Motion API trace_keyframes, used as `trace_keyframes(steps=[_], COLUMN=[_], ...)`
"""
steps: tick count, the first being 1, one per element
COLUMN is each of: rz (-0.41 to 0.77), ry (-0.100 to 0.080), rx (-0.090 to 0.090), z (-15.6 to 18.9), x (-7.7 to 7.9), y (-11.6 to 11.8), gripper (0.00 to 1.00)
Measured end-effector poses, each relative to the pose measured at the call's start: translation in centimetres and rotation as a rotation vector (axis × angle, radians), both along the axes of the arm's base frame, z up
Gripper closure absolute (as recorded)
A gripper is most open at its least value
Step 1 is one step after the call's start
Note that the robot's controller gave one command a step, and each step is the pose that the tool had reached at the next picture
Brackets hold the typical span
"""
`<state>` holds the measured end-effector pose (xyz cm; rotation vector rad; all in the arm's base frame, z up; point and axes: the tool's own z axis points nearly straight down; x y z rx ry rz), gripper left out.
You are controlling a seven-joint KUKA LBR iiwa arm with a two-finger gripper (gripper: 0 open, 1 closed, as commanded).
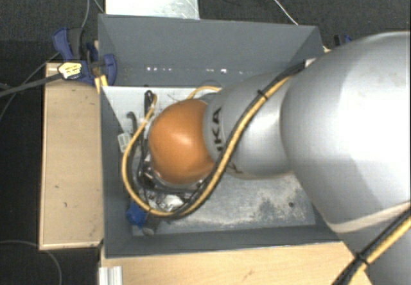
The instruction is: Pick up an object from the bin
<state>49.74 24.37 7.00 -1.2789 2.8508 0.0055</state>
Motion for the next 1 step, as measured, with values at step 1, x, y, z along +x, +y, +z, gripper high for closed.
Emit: trace_keyframes(steps=[1], rz=[-0.002], ry=[-0.001], rx=[-0.001], z=[0.02], x=[-0.15], y=[0.06], gripper=[1.0])
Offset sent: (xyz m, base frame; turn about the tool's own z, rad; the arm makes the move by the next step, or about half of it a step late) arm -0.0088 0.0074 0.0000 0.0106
